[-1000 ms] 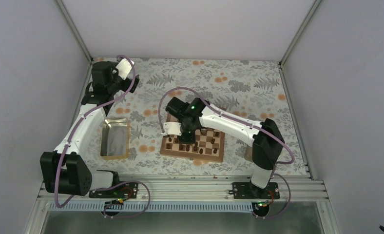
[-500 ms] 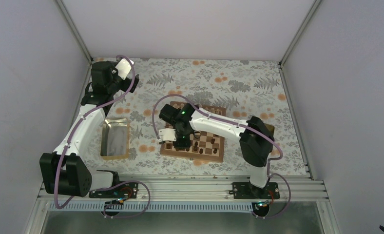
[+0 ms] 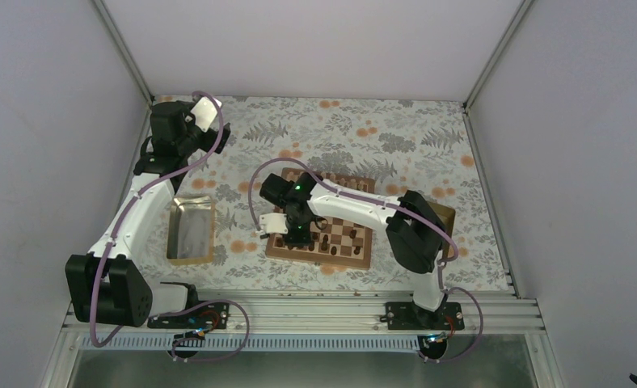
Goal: Set up the chess pieces on the board
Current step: Place the chess piece on the chessboard.
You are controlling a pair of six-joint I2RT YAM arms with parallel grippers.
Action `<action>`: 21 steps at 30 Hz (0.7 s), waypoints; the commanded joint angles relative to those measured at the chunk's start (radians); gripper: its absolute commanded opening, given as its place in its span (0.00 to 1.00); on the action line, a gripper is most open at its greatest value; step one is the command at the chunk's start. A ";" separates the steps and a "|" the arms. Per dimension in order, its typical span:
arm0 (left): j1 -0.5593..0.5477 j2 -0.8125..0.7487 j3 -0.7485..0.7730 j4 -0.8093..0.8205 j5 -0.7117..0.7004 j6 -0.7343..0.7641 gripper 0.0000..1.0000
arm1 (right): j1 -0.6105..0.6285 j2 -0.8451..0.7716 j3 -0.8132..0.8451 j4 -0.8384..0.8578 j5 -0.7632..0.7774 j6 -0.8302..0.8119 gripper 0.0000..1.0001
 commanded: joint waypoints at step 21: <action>0.007 -0.017 -0.007 0.007 0.020 0.005 1.00 | -0.016 0.029 0.009 0.042 0.045 -0.009 0.13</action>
